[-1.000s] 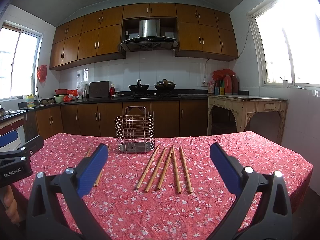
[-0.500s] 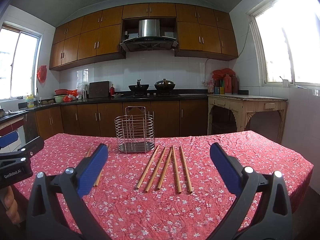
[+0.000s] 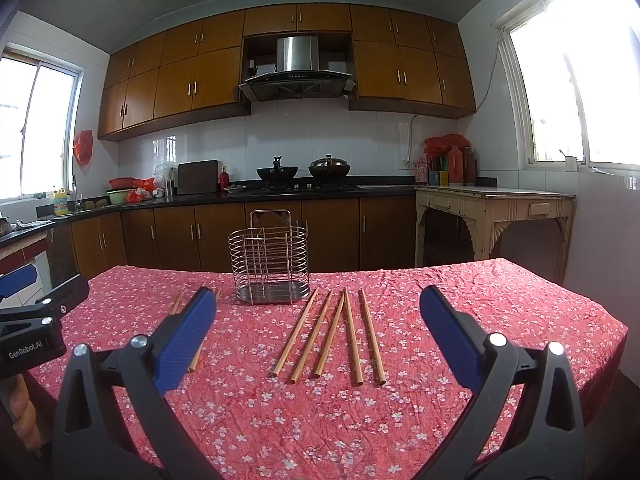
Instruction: Organize utensils
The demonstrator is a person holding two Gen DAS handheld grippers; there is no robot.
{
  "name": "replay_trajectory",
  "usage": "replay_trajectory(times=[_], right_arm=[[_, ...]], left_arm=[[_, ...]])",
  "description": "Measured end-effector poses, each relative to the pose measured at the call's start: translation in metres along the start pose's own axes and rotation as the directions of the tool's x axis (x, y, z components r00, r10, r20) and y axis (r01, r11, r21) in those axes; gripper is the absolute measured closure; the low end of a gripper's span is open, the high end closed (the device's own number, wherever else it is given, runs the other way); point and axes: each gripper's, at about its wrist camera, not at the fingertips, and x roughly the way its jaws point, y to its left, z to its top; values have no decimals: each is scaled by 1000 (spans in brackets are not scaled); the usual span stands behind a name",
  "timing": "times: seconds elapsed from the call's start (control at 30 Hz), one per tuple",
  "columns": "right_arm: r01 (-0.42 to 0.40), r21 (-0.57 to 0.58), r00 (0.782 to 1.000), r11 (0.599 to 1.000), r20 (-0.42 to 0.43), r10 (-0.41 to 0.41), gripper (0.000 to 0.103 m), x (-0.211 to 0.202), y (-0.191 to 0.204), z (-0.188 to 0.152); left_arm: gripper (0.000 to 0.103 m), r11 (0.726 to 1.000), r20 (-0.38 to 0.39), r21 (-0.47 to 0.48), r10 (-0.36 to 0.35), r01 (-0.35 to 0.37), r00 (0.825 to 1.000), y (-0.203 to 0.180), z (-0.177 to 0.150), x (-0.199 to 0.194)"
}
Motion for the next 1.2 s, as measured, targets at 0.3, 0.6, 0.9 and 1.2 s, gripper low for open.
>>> replay_trajectory(times=[0.3, 0.6, 0.9, 1.2], right_arm=[[1, 2, 1000, 1000, -2, -1, 4, 3, 0, -1], [0, 3, 1000, 1000, -3, 0, 4, 3, 0, -1], [0, 5, 1000, 1000, -5, 0, 4, 4, 0, -3], [2, 8, 1000, 1000, -13, -2, 4, 14, 1, -18]], left_arm=[[2, 1000, -1, 0, 1, -1, 1000, 0, 1, 0], [2, 1000, -3, 1, 1, -1, 1000, 0, 0, 0], [2, 1000, -5, 1, 1, -1, 1000, -1, 0, 0], [2, 1000, -9, 0, 2, -2, 1000, -1, -2, 2]])
